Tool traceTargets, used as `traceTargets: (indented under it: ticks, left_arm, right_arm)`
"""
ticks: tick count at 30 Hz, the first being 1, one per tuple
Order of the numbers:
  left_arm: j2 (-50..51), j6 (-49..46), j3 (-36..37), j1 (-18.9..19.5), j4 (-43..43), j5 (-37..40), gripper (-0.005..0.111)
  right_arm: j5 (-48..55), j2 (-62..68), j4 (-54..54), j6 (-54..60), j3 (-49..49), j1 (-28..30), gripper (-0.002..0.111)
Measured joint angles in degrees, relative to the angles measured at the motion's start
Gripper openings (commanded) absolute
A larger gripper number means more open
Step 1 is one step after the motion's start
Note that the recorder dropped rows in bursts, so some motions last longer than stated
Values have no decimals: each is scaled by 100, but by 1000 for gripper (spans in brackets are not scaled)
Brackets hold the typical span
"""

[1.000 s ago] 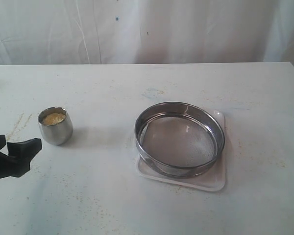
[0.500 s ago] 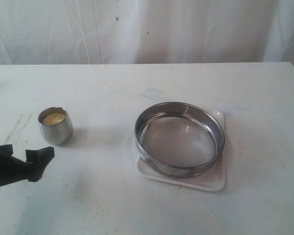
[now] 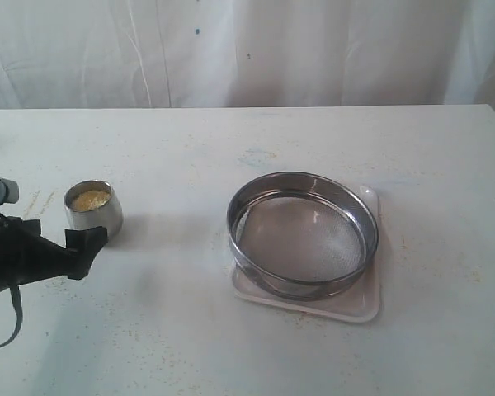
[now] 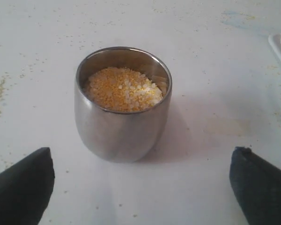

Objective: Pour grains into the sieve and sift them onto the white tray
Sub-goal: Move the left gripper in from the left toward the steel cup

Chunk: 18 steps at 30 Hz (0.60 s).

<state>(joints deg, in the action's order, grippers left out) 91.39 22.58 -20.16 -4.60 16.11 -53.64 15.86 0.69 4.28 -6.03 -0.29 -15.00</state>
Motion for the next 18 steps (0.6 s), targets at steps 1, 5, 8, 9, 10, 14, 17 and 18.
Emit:
traceTargets:
  ticks: [1,5,8,9,10,14,17,18]
  left_arm:
    - [65,-97,-9,0,-1,-73,105]
    - [501,-255,-54,0,-79,-553,102]
    - [848,-363,-54,0,-122,-927,88]
    - [1041,-422,-54,0,-134,-1185,83]
    - [1135,-475,-54,0,-134,-1332,76]
    - [1428,-598,-54,0,-110,-1548,77]
    - [1499,-685,-57,0,-94,-1588,86]
    - [1521,-716,-57,0,-83,-1586,89]
  right_arm:
    - [0,0,0,0,0,0,0]
    - [0,0,0,0,0,0,0]
    - [0,0,0,0,0,0,0]
    - [0,0,0,0,0,0,0]
    - [0,0,0,0,0,0,0]
    - [0,0,0,0,0,0,0]
    - [0,0,0,0,0,0,0]
    - [0,0,0,0,0,0,0]
